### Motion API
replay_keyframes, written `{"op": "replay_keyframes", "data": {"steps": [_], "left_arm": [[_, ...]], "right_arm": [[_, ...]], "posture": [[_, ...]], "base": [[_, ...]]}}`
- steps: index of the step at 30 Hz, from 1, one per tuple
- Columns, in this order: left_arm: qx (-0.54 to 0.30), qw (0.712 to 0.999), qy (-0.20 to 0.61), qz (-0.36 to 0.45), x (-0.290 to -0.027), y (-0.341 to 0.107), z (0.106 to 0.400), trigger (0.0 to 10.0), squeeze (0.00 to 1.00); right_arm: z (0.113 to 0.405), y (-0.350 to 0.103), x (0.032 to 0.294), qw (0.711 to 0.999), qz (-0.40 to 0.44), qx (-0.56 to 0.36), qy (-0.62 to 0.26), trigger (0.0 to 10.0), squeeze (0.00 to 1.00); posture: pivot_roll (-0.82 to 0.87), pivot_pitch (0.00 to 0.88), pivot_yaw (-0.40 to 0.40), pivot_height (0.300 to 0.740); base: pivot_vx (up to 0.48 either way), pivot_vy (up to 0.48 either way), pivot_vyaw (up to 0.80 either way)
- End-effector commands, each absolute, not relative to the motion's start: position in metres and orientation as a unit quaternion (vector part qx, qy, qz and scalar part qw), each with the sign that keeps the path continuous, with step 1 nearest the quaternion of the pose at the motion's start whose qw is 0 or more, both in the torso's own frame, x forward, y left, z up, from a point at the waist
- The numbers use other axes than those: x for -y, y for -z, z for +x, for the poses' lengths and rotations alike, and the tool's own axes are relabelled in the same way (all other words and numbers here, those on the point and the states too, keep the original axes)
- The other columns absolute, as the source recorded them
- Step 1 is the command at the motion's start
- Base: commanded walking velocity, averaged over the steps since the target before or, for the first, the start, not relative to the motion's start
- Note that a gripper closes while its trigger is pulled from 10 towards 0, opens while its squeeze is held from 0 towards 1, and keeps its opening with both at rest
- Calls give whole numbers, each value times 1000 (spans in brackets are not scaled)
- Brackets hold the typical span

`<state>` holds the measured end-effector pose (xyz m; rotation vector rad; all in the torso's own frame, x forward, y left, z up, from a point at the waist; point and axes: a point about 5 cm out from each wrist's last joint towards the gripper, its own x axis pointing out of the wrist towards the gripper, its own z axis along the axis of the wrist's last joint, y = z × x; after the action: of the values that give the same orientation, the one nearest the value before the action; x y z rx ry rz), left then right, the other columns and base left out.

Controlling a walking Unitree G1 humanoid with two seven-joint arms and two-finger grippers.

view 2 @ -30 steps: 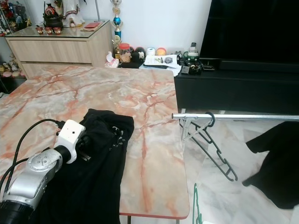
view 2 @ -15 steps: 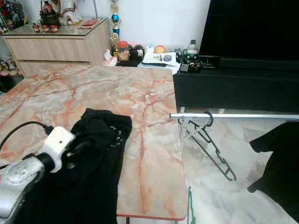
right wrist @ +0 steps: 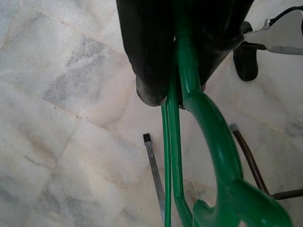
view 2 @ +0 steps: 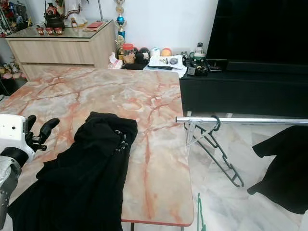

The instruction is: Hang hanger

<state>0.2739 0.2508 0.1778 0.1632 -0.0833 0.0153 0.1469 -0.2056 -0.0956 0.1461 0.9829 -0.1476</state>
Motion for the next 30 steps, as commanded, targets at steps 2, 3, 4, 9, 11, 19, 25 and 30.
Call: {"op": "replay_keyframes", "data": {"steps": [2, 3, 4, 9, 11, 19, 25, 30], "left_arm": [[27, 995, 30, 95, -235, -171, 272, 10000, 0], [25, 994, 34, 104, -233, -169, 272, 10000, 0], [25, 993, 34, 107, -232, -169, 272, 10000, 0], [29, 995, 11, 96, -234, -169, 276, 10000, 0], [31, 995, 11, 94, -233, -169, 277, 10000, 0], [36, 995, 8, 88, -231, -170, 277, 10000, 0], [36, 996, 6, 86, -230, -169, 276, 10000, 0], [37, 995, 7, 87, -230, -170, 277, 10000, 0]], "right_arm": [[148, 95, 207, 877, 74, -470, 75, 10000, 0], [148, 95, 207, 877, 74, -469, 76, 10000, 0], [148, 95, 208, 877, 75, -468, 78, 10000, 0], [149, 94, 210, 876, 79, -468, 92, 10000, 0], [149, 94, 210, 876, 80, -466, 96, 10000, 0], [151, 93, 212, 877, 79, -463, 100, 10000, 0], [153, 92, 214, 879, 80, -459, 102, 10000, 0], [154, 91, 215, 879, 80, -458, 103, 10000, 0]], "posture": [[151, 0, 10, 740], [151, 0, 10, 740], [150, 0, 9, 740], [150, 0, 9, 740], [150, 0, 8, 740], [153, 0, 4, 740], [156, 0, 1, 740], [154, 0, 4, 740]], "base": [[0, 0, 0], [0, 0, 0], [0, 0, 0], [0, -451, 0], [0, -480, 0], [0, -480, 0], [0, -480, 0], [0, -480, 0]]}}
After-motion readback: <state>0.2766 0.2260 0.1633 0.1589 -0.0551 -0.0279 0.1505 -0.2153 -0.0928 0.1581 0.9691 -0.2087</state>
